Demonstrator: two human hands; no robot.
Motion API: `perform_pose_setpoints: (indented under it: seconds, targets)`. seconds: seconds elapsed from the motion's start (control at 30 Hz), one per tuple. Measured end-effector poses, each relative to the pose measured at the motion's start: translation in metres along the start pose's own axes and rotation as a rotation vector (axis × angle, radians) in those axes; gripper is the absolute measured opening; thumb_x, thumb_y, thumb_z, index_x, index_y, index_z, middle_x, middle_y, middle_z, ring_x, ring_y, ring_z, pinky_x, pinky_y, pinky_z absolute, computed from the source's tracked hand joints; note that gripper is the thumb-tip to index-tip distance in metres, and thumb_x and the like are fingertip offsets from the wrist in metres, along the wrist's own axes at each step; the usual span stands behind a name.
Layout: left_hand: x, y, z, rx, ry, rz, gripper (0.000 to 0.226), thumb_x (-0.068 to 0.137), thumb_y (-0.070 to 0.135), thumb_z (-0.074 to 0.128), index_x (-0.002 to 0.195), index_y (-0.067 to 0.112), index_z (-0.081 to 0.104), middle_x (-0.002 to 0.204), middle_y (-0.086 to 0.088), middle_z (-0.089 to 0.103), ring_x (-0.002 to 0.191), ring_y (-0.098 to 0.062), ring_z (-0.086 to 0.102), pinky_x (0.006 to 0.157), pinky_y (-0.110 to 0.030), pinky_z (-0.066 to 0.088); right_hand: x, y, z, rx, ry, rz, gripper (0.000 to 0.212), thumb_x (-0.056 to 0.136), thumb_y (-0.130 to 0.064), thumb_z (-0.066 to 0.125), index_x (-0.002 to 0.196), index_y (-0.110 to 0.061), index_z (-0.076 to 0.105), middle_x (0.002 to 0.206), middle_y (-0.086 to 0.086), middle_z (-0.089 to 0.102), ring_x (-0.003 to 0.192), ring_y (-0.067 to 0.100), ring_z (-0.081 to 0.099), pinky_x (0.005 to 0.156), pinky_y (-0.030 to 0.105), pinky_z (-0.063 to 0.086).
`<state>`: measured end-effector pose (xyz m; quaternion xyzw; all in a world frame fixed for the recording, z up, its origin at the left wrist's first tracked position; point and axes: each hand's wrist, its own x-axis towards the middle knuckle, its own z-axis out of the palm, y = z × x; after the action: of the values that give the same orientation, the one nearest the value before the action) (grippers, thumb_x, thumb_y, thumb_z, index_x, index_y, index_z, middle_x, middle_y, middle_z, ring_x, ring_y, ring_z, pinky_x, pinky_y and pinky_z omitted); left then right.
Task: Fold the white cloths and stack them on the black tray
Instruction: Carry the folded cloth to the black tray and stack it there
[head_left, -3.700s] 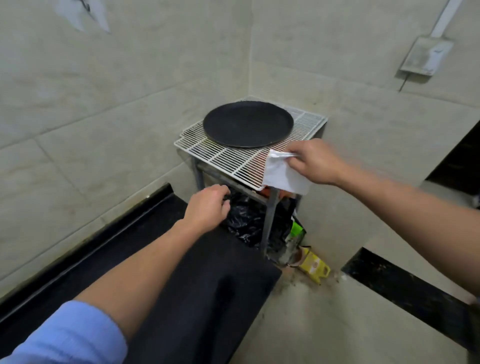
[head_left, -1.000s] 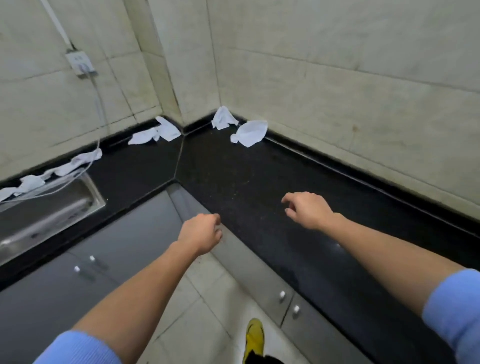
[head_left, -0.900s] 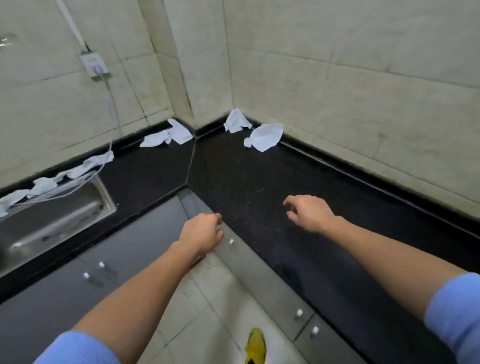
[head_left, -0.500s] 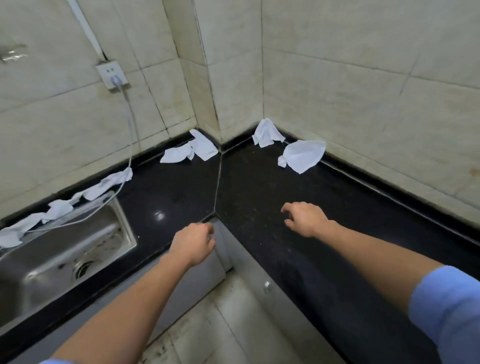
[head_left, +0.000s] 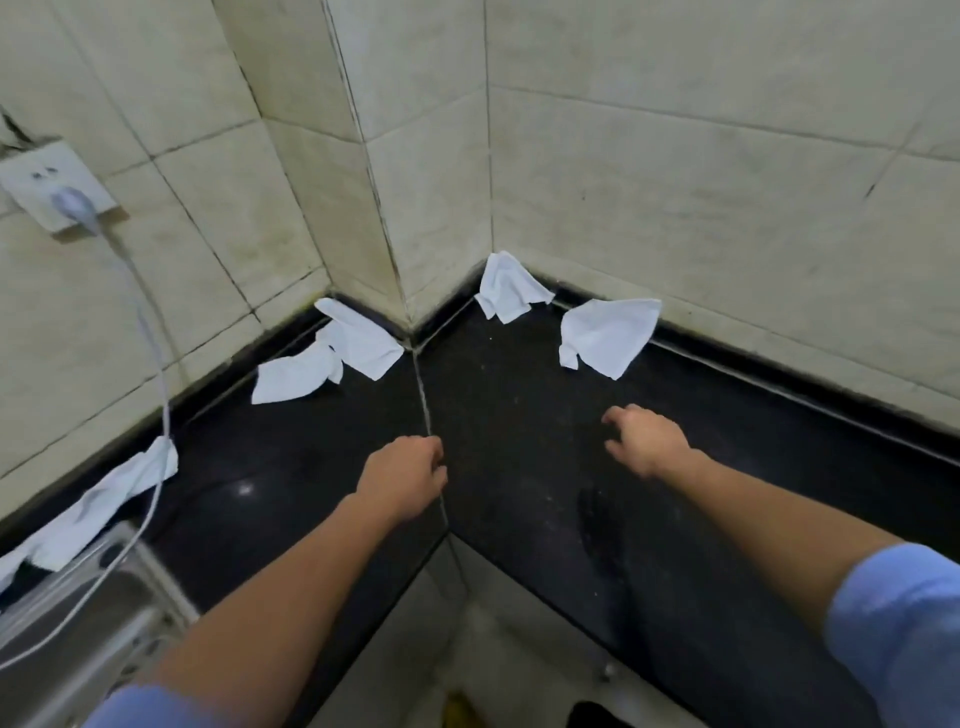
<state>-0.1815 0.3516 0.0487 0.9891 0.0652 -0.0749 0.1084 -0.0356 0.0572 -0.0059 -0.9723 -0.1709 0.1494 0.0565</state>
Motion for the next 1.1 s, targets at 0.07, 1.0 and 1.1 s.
perform_pose_setpoints:
  seconds: [0.07,1.0,1.1]
  targets:
    - [0.028,-0.006,0.001,-0.012,-0.046,0.039,0.018,0.087,0.034,0.051,0.099,0.022,0.060,0.103,-0.003,0.066,0.097,-0.026,0.061,0.079,-0.036,0.050,0.010,0.002,0.001,0.052,-0.007,0.080,0.046,0.089,-0.038,0.056,0.132,-0.024,0.048,0.122,0.005,0.052,0.106,0.028,0.058,0.086,0.037,0.049]
    - [0.166,-0.025,0.070,-0.119,-0.358,0.096,0.022,0.091,0.031,0.054,0.109,0.019,0.060,0.100,0.001,0.066,0.090,-0.019,0.061,0.075,-0.033,0.050,0.256,0.015,0.035,0.593,0.105,0.324,0.026,0.093,-0.023,0.053,0.108,-0.004,0.062,0.108,0.016,0.065,0.104,0.034,0.058,0.084,0.033,0.042]
    - [0.171,-0.028,0.070,-0.155,-0.339,0.083,0.020,0.090,0.029,0.056,0.107,0.019,0.062,0.096,0.001,0.068,0.090,-0.019,0.063,0.076,-0.035,0.052,0.189,-0.015,0.034,0.681,0.176,0.160,0.011,0.089,-0.022,0.059,0.096,-0.014,0.061,0.088,0.004,0.063,0.085,0.024,0.060,0.072,0.028,0.040]
